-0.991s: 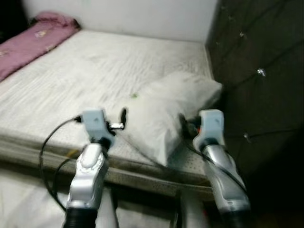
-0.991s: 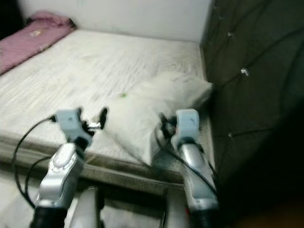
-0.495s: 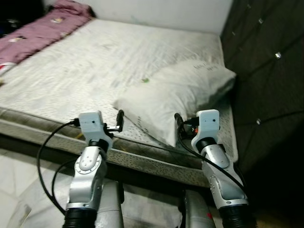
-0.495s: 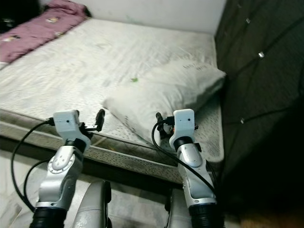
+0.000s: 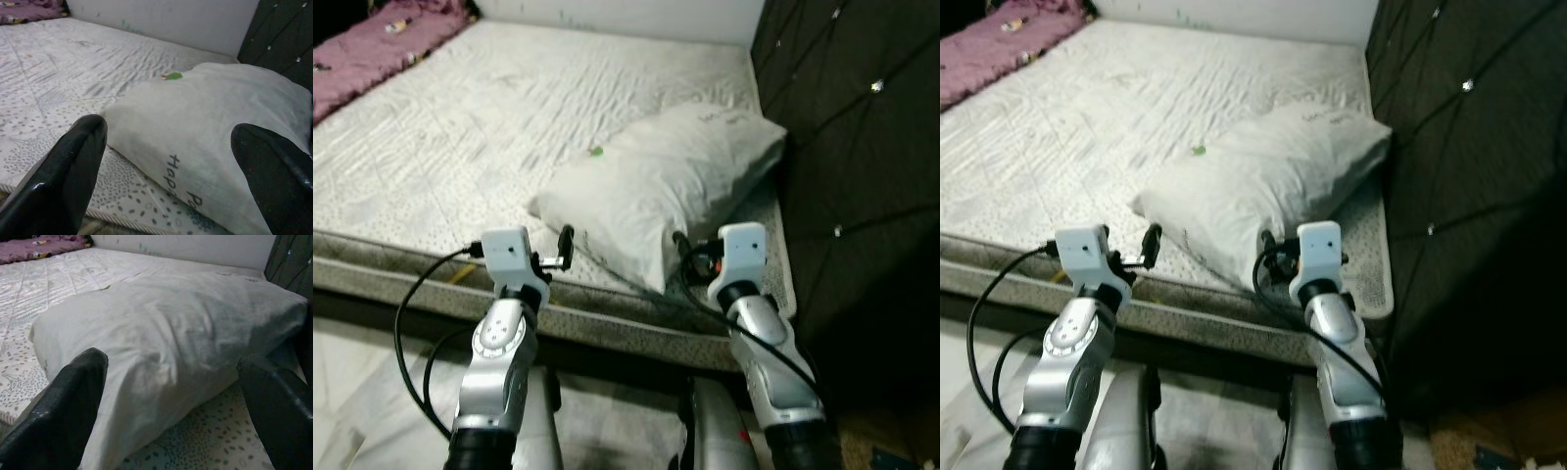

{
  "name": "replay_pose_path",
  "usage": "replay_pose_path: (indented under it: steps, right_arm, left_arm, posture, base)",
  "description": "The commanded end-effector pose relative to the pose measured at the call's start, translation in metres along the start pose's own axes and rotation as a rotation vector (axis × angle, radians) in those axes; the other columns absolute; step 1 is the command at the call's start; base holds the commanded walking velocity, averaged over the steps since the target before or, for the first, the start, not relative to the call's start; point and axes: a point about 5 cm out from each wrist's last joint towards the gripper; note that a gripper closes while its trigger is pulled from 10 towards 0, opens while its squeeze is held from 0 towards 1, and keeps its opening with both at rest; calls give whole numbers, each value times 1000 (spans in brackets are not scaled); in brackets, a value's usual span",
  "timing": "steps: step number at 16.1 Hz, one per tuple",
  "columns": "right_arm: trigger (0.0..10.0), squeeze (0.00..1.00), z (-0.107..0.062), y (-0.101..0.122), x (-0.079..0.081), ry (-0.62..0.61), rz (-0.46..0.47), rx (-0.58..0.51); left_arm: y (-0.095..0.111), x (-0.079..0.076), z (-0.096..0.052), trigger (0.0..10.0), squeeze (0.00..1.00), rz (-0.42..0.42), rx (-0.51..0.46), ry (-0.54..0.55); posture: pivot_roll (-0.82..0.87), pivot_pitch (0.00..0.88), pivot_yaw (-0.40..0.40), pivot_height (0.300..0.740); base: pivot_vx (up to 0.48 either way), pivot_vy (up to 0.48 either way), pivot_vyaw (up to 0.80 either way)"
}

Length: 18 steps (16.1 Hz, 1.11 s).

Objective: Clean up the room

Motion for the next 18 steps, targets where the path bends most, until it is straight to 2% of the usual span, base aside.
replay_pose_path:
  steps: [1,4,7,11,18]
  right_arm:
    - [10000,0,1,3,2,12,1,-12]
    - [10000,0,1,3,2,10,-2,-10]
    - [10000,0,2,4,1,12,-38,-12]
    - [10000,0,2,4,4,29,-39,-16]
    - [10000,0,3,4,3,24,-24,-15]
  left_arm:
    - [5,0,1,10000,0,5,-21,-6]
    - [10,0,-2,10000,0,-29,-69,-43]
    - [9,1,0,10000,0,-16,-53,-31]
    - [9,1,0,10000,0,-20,-56,-41]
    - [8,0,1,10000,0,-18,-47,-37]
  posture:
    - [-14,0,-13,543]
    - [-15,0,-12,543]
    - [-14,0,-13,543]
    - [-14,0,-11,543]
    - [-11,0,-12,543]
  base:
    - [0,0,0]
    - [160,0,0]
    - [321,0,0]
    - [296,0,755]
    - [246,0,0]
Point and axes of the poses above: a point about 5 cm out from each wrist's last joint towards the gripper, its own z axis pointing out of the wrist towards the gripper, its own y axis along the axis of the wrist's last joint, x = y × z, and after that the axes turned 13 degrees about z, right-handed
